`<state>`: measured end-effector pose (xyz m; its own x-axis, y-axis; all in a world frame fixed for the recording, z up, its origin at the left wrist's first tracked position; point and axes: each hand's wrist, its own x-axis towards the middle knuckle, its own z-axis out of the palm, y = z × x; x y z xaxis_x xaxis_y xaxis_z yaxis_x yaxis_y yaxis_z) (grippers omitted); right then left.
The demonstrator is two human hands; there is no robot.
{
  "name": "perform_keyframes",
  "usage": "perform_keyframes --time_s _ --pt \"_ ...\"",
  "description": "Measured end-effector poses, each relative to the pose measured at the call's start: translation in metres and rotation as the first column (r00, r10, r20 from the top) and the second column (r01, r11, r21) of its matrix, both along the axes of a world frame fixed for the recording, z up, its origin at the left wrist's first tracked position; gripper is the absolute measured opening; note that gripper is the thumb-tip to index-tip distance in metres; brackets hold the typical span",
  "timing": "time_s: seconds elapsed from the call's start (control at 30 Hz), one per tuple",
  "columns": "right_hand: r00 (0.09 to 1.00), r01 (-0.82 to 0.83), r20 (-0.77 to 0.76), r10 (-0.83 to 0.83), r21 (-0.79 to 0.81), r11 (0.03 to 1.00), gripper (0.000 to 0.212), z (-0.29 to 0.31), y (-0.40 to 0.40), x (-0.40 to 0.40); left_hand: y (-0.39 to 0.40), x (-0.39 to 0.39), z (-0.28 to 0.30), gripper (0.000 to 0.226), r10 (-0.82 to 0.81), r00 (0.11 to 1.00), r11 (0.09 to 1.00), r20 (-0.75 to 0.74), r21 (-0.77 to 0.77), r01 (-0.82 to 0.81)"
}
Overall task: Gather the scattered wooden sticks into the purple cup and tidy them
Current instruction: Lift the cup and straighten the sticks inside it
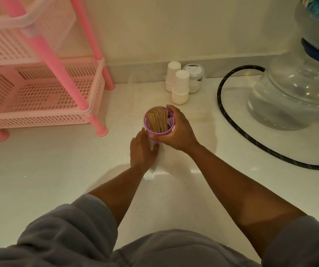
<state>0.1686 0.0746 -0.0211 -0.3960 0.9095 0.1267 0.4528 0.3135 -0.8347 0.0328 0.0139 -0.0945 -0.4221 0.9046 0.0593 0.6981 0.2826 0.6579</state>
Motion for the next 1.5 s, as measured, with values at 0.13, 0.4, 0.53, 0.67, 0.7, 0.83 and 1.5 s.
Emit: perform_keyframes --time_s 0.13,0.4,0.53,0.67,0.7,0.83,1.5 --pt "1.000 0.004 0.005 -0.004 0.035 0.999 0.107 0.001 0.004 -0.004 0.006 -0.001 -0.009 0.061 -0.015 0.998 0.997 -0.067 -0.078 0.010" --pt "1.000 0.010 0.006 -0.011 0.057 0.998 0.104 0.009 0.015 -0.017 0.004 -0.002 -0.017 0.063 -0.103 0.961 0.986 -0.258 -0.157 0.063" --pt "0.999 0.040 -0.024 -0.039 0.057 0.998 0.100 0.016 0.023 -0.028 0.001 -0.002 -0.018 0.071 -0.108 0.956 0.978 -0.274 -0.200 0.054" --pt "0.991 0.111 -0.085 -0.105 0.074 0.991 0.096 0.021 0.031 -0.042 -0.004 -0.001 -0.018 0.075 -0.128 0.950 0.969 -0.284 -0.240 0.058" --pt "0.987 0.133 -0.101 -0.126 0.075 0.988 0.097 0.022 0.034 -0.046 -0.004 -0.001 -0.018 0.076 -0.125 0.952 0.969 -0.280 -0.241 0.056" --pt "0.967 0.224 -0.142 -0.211 0.084 0.971 0.098 0.025 0.048 -0.059 -0.004 0.000 -0.021 0.074 -0.120 0.948 0.975 -0.294 -0.216 0.056" --pt "0.940 0.341 0.003 -0.341 -0.052 0.939 0.098 0.001 0.119 -0.110 -0.004 0.000 -0.028 0.069 -0.095 0.952 0.992 -0.290 -0.110 0.066"
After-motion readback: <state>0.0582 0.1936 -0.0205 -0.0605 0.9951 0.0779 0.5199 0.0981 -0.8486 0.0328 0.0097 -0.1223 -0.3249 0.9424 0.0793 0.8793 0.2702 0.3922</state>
